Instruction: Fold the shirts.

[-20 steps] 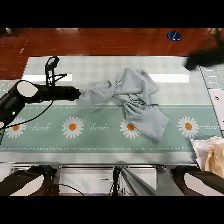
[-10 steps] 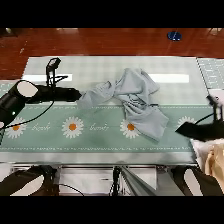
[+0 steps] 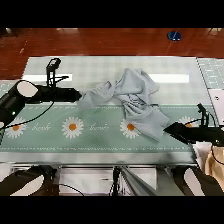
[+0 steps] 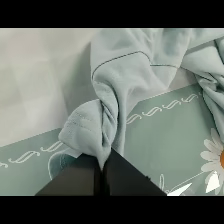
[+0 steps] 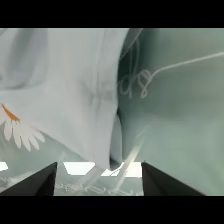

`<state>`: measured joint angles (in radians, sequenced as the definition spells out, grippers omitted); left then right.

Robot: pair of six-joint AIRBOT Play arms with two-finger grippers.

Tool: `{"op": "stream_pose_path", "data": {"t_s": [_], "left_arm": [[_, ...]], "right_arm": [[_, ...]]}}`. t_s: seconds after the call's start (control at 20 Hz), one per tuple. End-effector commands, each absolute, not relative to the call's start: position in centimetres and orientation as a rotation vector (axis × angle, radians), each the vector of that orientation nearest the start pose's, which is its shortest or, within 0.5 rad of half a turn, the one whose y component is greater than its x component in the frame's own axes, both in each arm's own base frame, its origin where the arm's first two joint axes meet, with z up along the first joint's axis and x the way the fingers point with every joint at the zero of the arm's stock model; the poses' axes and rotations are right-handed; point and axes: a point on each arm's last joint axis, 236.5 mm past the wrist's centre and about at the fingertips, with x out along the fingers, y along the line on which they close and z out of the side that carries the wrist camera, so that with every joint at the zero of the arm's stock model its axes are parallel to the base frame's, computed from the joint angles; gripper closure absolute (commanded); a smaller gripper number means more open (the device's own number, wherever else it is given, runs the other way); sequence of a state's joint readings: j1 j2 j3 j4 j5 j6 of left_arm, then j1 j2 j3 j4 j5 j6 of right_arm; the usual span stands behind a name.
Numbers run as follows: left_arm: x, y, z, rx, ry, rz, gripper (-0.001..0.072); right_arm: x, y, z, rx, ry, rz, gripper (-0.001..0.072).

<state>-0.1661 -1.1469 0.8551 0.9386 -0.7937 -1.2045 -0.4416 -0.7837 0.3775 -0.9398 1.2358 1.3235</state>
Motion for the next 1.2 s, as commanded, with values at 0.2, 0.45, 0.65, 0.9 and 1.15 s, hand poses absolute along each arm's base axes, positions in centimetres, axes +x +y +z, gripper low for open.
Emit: {"op": "stream_pose_path", "data": {"t_s": [0.2, 0.45, 0.65, 0.9, 1.15], "left_arm": [[36.6, -16.3, 0.9, -0.229, 1.013, -0.499, 0.0683], [38.4, -15.8, 4.3, -0.232, 0.928, -0.496, 0.0685], [42.7, -11.0, 21.1, -0.219, 0.524, -0.418, 0.0685], [37.7, -2.5, 43.2, -0.202, 0.036, -0.231, 0.0685], [27.6, -0.6, 53.6, -0.096, -0.242, -0.112, 0.0686]], "right_arm": [[21.3, 8.4, -11.5, 0.760, 1.494, 0.117, 0.0317], [25.1, 12.6, -6.8, 0.797, 1.348, 0.321, 0.0678], [29.4, 13.1, 10.3, 0.604, 0.922, 0.512, 0.0678], [27.9, 7.4, 38.0, 0.366, 0.143, 0.333, 0.0678], [22.5, 1.8, 49.2, 0.249, -0.132, 0.087, 0.0679]]}}
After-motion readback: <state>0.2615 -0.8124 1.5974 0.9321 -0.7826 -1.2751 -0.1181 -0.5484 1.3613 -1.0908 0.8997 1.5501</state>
